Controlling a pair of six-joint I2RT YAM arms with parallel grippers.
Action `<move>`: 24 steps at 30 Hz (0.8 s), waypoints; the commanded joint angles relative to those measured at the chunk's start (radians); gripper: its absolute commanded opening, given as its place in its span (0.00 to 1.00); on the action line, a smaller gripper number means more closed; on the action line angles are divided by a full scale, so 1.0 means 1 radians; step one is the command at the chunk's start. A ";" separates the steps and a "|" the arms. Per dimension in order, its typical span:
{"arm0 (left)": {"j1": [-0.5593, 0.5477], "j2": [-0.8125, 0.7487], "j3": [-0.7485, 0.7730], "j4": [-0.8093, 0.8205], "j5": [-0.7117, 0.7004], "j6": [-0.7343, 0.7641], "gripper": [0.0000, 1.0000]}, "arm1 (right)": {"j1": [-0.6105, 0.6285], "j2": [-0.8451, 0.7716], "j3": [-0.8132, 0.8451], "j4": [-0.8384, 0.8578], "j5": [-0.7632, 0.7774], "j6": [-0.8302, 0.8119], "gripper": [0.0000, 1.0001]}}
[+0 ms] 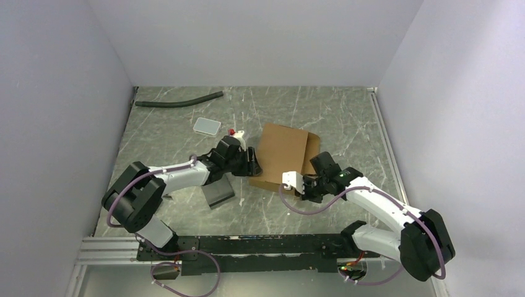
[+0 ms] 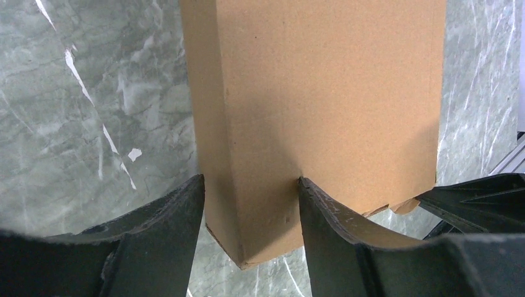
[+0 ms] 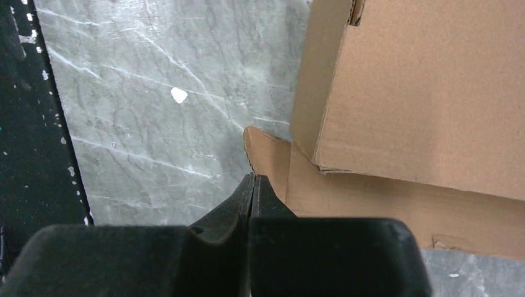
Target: Fold the paper box
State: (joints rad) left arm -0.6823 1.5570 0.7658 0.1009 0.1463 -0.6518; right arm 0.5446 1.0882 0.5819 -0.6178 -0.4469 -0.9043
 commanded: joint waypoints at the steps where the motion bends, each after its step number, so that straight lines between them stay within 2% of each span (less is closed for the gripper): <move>1: 0.004 0.051 -0.003 -0.072 -0.064 0.014 0.60 | -0.038 0.018 0.021 0.010 0.014 0.045 0.00; 15: 0.004 0.068 -0.004 -0.070 -0.061 0.006 0.60 | -0.140 0.066 0.047 0.020 -0.016 0.112 0.00; 24: 0.004 0.086 0.003 -0.064 -0.049 0.008 0.59 | -0.163 0.096 0.068 0.041 -0.025 0.172 0.00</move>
State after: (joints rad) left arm -0.6823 1.5887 0.7750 0.1436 0.1535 -0.6743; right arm 0.3946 1.1618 0.6071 -0.6147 -0.4999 -0.7776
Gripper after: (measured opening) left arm 0.599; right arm 0.010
